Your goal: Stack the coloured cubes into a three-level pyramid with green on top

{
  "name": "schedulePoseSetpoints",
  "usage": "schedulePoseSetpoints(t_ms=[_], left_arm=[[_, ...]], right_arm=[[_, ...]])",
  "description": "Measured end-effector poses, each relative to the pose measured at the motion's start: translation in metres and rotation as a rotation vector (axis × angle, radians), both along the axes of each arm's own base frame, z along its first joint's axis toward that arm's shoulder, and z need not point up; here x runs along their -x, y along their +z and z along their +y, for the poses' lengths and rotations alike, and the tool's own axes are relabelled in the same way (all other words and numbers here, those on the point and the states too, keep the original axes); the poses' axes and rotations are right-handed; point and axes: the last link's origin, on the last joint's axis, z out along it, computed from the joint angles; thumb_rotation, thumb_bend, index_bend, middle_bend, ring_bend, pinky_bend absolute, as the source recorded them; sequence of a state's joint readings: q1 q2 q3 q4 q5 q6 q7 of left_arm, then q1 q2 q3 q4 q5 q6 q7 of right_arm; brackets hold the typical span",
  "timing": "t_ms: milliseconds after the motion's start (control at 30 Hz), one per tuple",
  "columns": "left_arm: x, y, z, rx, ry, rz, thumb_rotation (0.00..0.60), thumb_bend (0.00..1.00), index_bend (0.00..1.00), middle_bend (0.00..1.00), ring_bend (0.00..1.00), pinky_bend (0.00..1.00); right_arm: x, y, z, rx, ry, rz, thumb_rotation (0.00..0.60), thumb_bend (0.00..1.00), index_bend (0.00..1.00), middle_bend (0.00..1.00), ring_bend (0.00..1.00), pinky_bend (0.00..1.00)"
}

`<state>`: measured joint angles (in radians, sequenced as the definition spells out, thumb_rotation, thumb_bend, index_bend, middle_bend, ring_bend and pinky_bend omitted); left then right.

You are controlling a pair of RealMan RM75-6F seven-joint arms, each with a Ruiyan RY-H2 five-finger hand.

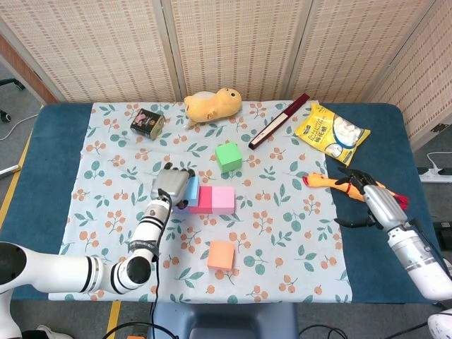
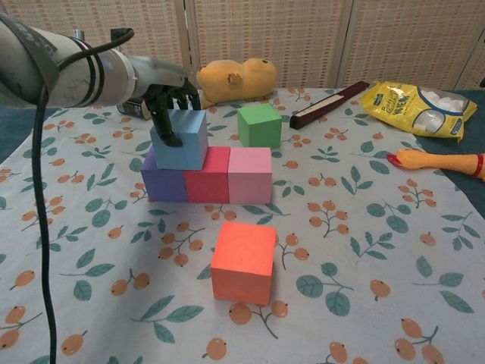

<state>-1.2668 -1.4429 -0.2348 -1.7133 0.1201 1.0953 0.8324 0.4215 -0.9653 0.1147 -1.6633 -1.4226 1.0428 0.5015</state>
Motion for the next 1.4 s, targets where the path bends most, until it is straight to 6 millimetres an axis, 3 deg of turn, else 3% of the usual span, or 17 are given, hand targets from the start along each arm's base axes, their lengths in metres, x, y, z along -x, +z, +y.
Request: schedulePoseSetpoints(t_ms=[733,967,1233,1400], left_arm=[[-0.0005,-0.0012,-0.0009,0.007,0.006,0.011,0.600,0.31,0.29,0.29,0.25,0.12],[-0.0005,-0.0029,-0.0013,0.009,0.006,0.010,0.600,0.32,0.16,0.20,0.22,0.13],[-0.0017,-0.0023,-0.0040,0.015,0.004,0.007,0.600,0.32,0.09,0.13,0.19,0.13],[-0.0021,0.0002,-0.0073,0.023,0.001,0.003,0.600,0.32,0.00,0.01,0.06,0.13]], right_arm=[[0.0007,0.0009,0.0000,0.003,-0.001,0.000,0.600,0.05,0.00,0.24,0.00,0.00],[0.0009,0.0012,-0.0001,0.005,-0.002,-0.002,0.600,0.05,0.00,0.25,0.00,0.00],[0.0010,0.0025,0.0007,0.010,-0.001,-0.005,0.600,0.06,0.00,0.24,0.00,0.00],[0.0007,0.0033,0.0015,0.012,-0.001,-0.008,0.600,0.06,0.00,0.25,0.00,0.00]])
